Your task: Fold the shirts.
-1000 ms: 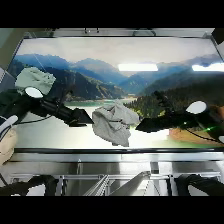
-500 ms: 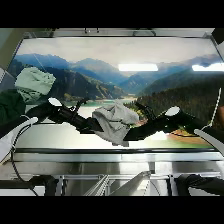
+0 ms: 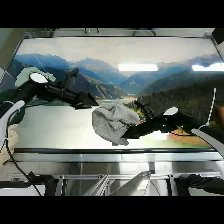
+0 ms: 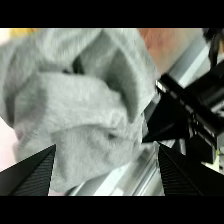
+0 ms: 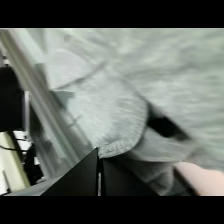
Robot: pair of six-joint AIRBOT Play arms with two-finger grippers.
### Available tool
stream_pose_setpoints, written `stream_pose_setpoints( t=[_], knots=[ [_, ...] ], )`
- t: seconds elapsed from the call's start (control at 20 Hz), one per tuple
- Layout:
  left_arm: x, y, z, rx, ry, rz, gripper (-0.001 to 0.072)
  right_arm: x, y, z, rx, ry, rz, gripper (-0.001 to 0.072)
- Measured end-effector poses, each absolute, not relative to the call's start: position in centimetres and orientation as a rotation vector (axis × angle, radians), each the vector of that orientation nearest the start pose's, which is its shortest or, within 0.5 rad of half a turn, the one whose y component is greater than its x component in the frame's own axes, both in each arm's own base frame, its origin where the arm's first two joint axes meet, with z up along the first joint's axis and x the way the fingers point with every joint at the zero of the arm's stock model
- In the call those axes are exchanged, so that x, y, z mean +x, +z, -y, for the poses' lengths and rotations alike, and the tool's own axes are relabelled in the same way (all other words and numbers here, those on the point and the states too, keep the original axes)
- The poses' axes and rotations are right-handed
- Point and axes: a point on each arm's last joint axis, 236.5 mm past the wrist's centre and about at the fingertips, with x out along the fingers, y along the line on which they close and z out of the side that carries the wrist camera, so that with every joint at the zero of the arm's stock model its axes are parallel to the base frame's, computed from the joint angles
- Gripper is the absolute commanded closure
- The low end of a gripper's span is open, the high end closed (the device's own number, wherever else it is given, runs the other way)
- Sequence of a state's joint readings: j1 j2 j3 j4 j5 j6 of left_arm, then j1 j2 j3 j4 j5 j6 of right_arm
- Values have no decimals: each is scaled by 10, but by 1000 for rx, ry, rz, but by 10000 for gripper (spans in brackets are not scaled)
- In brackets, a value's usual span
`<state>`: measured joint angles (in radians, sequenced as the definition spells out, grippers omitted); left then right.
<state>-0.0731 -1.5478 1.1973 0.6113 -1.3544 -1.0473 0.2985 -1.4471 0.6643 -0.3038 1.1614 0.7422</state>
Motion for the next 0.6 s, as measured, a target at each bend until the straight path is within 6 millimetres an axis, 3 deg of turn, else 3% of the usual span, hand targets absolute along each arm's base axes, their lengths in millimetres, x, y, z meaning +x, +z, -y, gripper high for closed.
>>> stream_pose_setpoints(
  t=[0.15,0.3,0.45,0.6],
  knots=[
    [377,27,202,-496,-899,-1282,2,239,-2,-298,650,1190,-1283,702],
    [381,19,197,-517,-858,-1275,2,258,47,-305,612,1252,-1156,702],
    [364,-12,199,-541,-824,-1333,2,277,52,-295,538,1187,-1129,702],
    [347,-44,202,-551,-783,-1377,1,302,60,-270,534,1092,-1080,702]
  ],
)
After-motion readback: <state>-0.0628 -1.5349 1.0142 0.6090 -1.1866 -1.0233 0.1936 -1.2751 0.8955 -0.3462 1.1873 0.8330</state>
